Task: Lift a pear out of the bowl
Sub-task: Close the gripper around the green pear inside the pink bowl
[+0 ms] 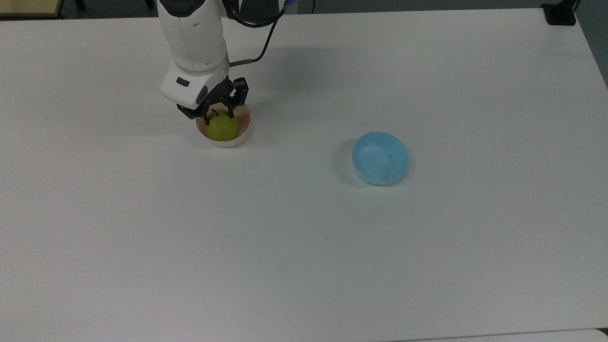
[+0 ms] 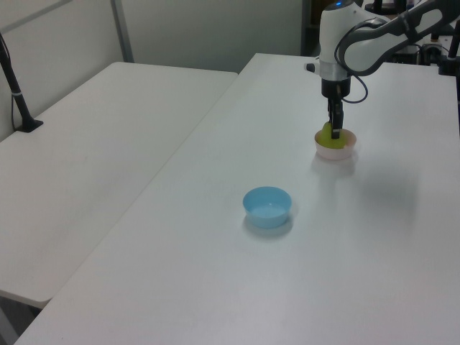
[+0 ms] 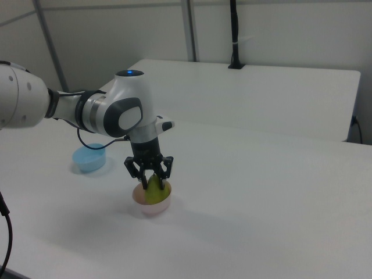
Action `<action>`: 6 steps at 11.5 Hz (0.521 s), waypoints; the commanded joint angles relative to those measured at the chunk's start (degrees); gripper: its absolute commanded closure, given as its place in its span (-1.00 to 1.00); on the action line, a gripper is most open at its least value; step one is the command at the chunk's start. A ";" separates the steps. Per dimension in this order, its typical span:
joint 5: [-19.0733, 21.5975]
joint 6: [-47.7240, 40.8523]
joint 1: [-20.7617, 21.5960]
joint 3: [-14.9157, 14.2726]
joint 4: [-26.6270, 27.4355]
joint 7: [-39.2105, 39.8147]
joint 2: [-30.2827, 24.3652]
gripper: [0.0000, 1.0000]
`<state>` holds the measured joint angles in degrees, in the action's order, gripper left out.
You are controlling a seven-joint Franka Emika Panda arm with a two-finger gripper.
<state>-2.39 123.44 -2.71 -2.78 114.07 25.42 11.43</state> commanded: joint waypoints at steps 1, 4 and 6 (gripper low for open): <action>-0.78 -0.82 0.51 0.23 0.98 0.68 -2.72 1.00; -0.69 -4.16 0.42 1.03 -0.42 0.68 -4.83 1.00; -0.34 -6.45 0.42 1.11 -1.83 0.68 -5.97 1.00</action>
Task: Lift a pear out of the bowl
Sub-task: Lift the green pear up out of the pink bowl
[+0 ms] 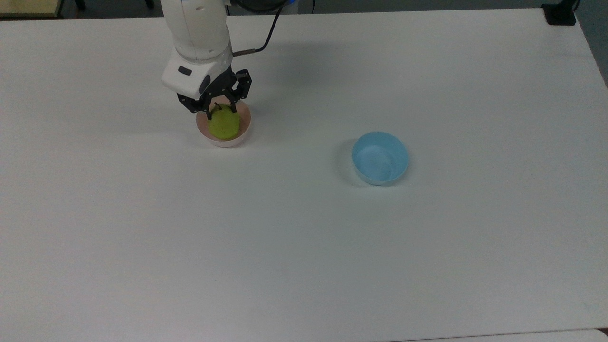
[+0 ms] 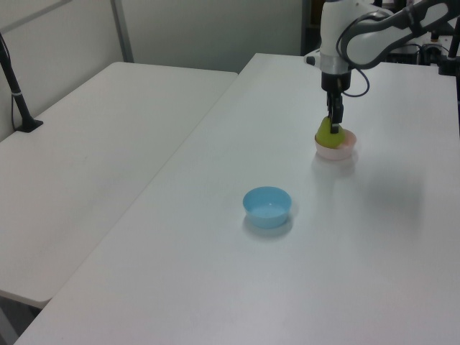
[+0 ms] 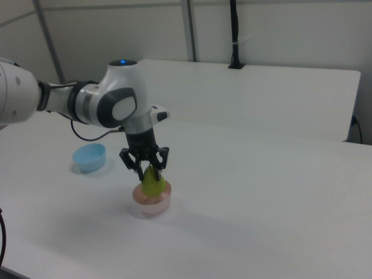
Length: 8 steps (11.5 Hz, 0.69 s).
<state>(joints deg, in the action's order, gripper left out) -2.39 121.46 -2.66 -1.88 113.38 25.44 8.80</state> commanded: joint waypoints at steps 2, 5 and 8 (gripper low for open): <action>0.19 -9.03 0.12 0.29 -4.47 1.71 -5.01 1.00; 1.07 -16.76 -0.15 0.38 -13.16 1.63 -5.28 1.00; 2.56 -20.82 -0.24 0.38 -18.72 1.63 -5.19 1.00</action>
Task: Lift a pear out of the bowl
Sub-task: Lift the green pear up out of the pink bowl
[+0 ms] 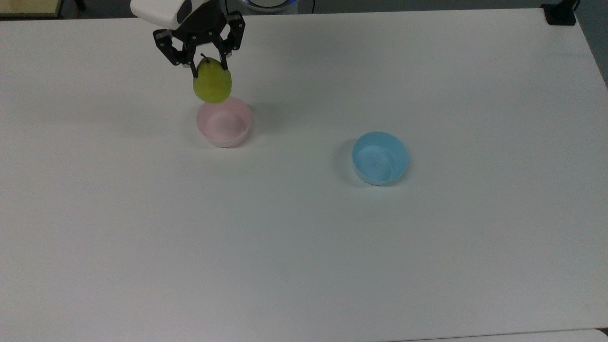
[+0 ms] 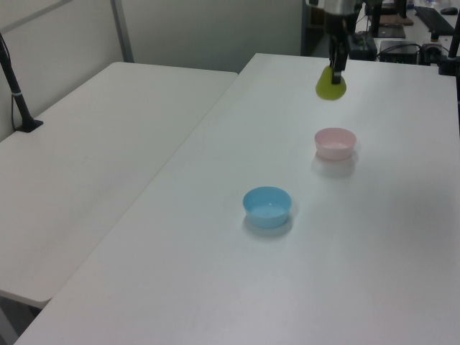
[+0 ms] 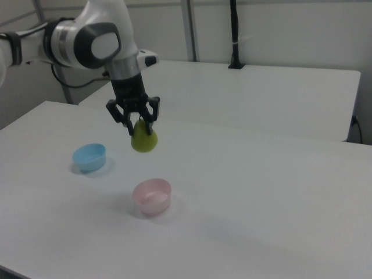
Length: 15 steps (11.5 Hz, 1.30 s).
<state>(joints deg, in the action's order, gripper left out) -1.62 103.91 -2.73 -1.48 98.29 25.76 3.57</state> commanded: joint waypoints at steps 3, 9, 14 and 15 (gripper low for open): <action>1.79 -3.28 -0.87 -0.02 -6.17 1.58 0.91 1.00; 1.26 -3.45 -11.93 -0.28 -20.39 12.64 14.95 1.00; 1.44 2.86 -20.29 -0.11 -24.28 16.69 25.42 1.00; 1.44 4.44 -21.34 -0.11 -24.29 16.70 26.92 1.00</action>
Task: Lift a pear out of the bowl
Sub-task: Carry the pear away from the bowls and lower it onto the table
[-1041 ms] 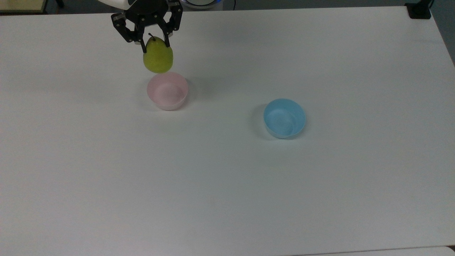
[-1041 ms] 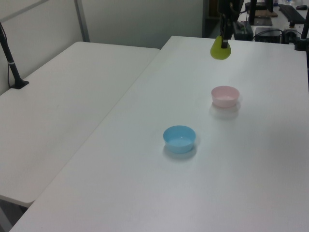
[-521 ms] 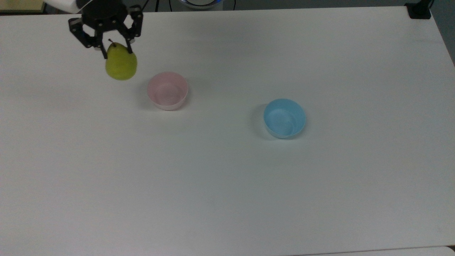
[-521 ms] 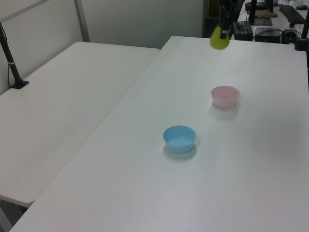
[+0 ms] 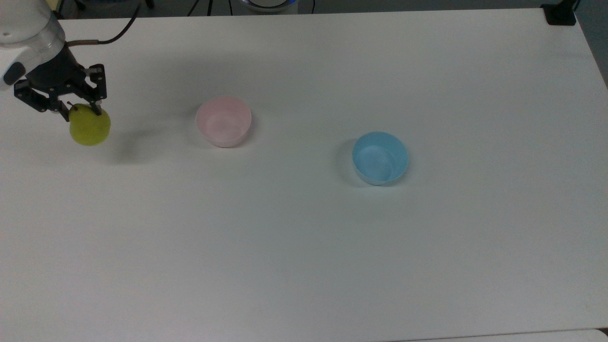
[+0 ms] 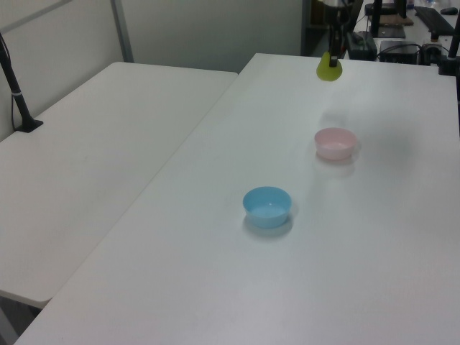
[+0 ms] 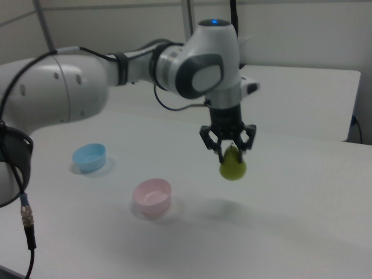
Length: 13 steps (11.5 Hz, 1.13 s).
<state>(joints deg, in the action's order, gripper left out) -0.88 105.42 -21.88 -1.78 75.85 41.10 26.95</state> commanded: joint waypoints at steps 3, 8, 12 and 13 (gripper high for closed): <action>0.70 7.86 -3.96 0.11 -1.49 1.26 6.97 1.00; 1.05 10.67 -4.75 0.11 -1.06 0.74 10.32 1.00; 1.31 10.95 -4.84 0.11 -0.53 0.65 10.94 0.70; 1.40 10.95 -4.84 0.11 -0.53 -0.31 10.76 0.03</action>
<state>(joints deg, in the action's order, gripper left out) -0.72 115.46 -26.51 -1.70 75.49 41.43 37.16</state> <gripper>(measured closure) 0.489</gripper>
